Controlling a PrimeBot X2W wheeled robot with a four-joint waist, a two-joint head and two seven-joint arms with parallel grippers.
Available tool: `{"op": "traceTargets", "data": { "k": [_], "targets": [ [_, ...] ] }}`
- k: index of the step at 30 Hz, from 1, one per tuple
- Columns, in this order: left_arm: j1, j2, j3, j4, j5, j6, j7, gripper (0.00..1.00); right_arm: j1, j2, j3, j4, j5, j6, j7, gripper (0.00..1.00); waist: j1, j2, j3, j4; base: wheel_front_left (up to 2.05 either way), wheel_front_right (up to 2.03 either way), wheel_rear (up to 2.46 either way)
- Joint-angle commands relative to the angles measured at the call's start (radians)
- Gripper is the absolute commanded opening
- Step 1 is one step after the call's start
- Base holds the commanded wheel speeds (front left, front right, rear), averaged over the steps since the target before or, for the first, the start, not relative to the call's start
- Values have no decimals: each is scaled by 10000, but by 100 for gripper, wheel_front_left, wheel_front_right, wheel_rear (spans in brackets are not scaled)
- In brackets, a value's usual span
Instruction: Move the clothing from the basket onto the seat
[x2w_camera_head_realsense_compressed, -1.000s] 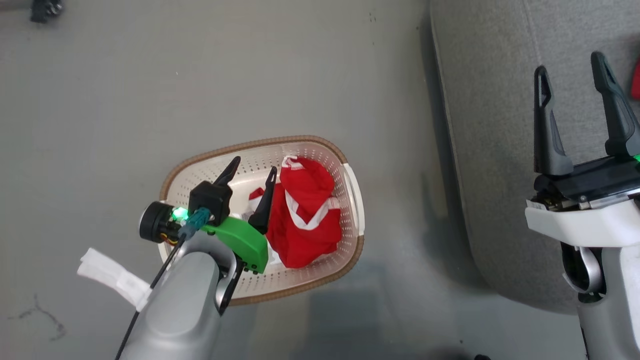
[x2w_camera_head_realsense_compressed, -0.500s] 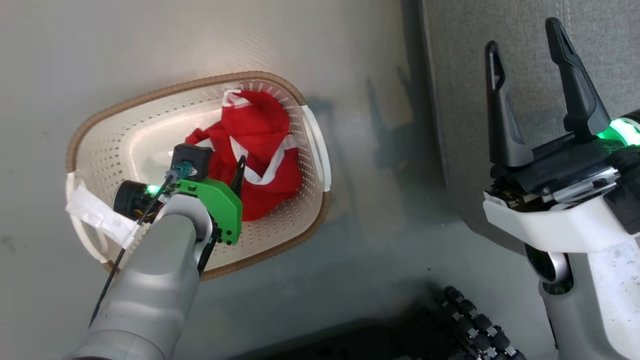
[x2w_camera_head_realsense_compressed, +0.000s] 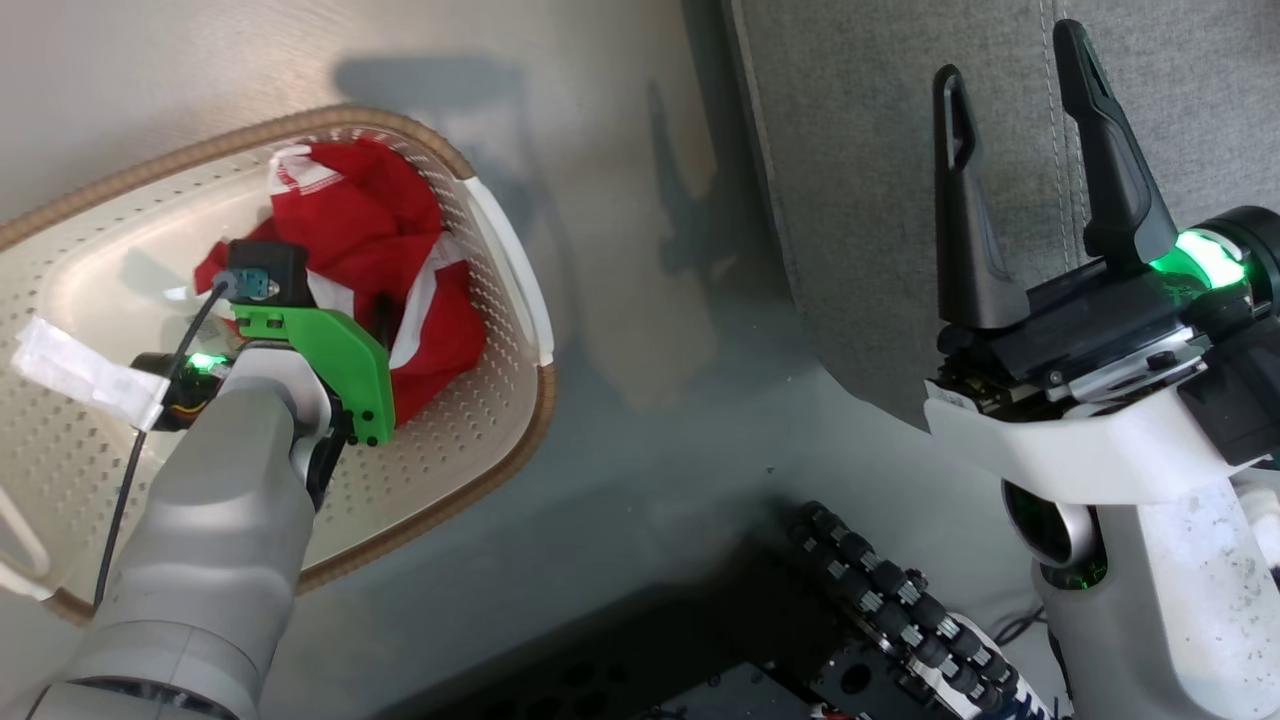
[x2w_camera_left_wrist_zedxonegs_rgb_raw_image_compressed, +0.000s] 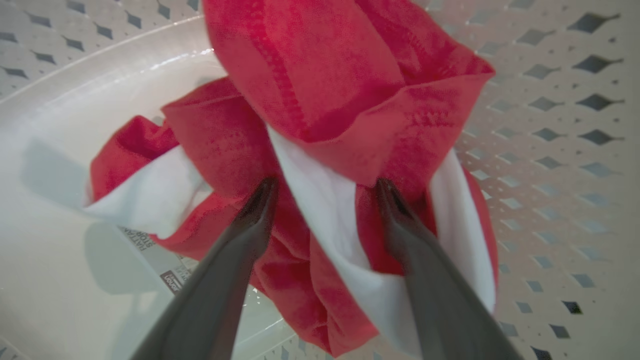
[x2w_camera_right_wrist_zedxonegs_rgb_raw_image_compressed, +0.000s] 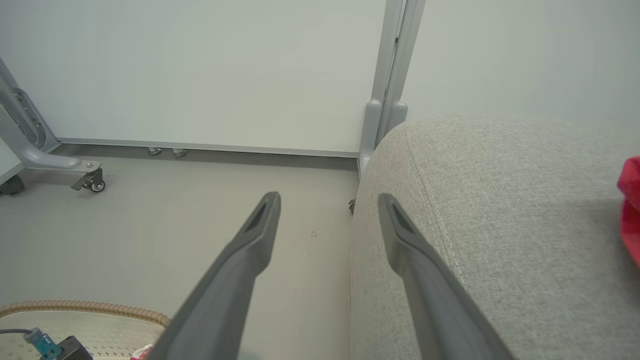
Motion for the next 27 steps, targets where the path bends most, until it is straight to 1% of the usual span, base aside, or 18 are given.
{"op": "traceTargets", "data": {
  "k": [1,5,14,17,18,19,20,24,27],
  "targets": [
    [-226,135,0,65,-3,24,147,100,-4,63,47,26,58,-17,-31,100,-2,-1,314,-298,0,0,0],
    [-341,135,-41,111,-89,12,580,100,124,121,49,70,76,-17,-32,100,-2,-1,409,-352,0,0,0],
    [-498,306,-387,155,130,411,1729,100,512,177,85,-54,82,-17,-31,100,-2,-1,599,-422,0,0,0],
    [-523,361,-486,162,182,437,2037,100,608,196,64,-84,84,-17,-31,100,-2,-1,649,-437,0,0,0],
    [-537,368,-505,164,171,419,2115,43,633,206,50,-93,80,-17,-31,100,-2,-1,667,-439,0,0,0],
    [-553,374,-517,167,163,401,2152,14,670,216,43,-94,81,-17,-31,100,-2,-1,681,-438,0,0,0],
    [-568,389,-541,167,168,379,2208,0,714,228,32,-81,82,-17,-31,100,-2,-1,697,-437,0,0,0],
    [-566,536,-567,169,99,339,2259,0,696,257,69,4,81,-17,-31,100,-2,-1,703,-446,0,0,0],
    [-485,675,-527,162,11,359,2106,0,436,277,132,36,51,-17,-32,100,-2,-1,616,-499,0,0,0]
  ]
}}
